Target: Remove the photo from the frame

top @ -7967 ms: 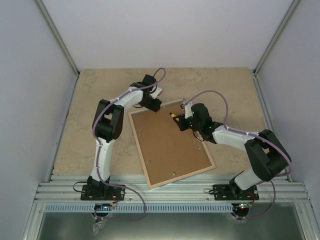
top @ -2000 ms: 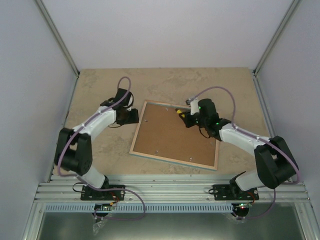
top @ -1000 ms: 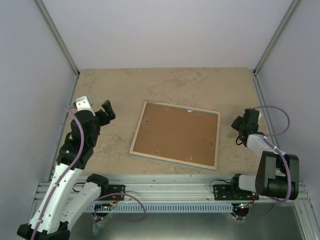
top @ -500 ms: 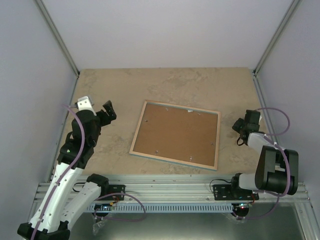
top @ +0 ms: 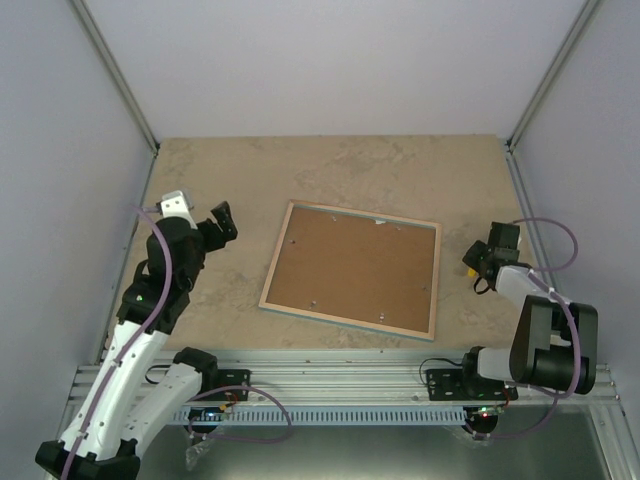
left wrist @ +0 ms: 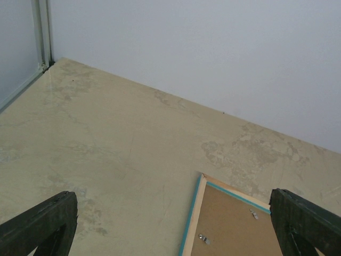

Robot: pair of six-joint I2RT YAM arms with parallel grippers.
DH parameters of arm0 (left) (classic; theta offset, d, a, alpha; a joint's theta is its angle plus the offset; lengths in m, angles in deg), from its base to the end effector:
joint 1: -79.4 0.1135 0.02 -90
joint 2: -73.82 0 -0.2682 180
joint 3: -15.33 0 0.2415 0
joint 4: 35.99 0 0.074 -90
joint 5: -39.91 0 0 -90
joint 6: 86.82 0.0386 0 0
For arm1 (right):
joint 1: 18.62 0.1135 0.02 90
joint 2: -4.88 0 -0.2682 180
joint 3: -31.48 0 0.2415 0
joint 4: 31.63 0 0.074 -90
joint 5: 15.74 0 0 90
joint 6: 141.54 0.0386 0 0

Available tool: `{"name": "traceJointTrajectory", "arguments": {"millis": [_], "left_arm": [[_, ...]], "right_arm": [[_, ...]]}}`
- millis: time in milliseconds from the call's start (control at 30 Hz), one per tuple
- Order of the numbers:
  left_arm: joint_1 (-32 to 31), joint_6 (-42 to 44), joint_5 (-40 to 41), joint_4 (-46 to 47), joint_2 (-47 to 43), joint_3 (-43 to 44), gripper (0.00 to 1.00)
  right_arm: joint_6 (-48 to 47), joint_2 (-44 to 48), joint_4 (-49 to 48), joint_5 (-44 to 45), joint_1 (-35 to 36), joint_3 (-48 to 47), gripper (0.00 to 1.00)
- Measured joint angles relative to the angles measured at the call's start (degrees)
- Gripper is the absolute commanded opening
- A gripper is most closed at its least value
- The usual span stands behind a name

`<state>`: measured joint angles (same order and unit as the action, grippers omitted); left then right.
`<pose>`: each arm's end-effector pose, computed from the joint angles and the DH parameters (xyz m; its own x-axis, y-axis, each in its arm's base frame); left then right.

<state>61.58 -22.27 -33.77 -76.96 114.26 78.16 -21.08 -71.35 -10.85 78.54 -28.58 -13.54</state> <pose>0.1408 -0.0339 0.3441 -0.2911 -0.3396 -0.8944 -0.0941 0.9405 -0.3265 0.2280 -0.0430 0.1602 -0.5585 0.6113 -0.5606 0.5811 0.7707 0.2615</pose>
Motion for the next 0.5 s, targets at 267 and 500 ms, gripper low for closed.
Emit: {"name": "traceJointTrajectory", "arguments": {"millis": [267, 500], "left_arm": [[0.0, 0.1, -3.9, -0.2, 6.5, 0.0, 1.00], [0.0, 0.4, -7.6, -1.4, 11.2, 0.0, 1.00]], "right_arm": [[-4.5, 8.7, 8.6, -6.8, 1.6, -2.4, 0.44], [-5.8, 11.4, 15.5, -11.3, 9.6, -2.4, 0.50]]}}
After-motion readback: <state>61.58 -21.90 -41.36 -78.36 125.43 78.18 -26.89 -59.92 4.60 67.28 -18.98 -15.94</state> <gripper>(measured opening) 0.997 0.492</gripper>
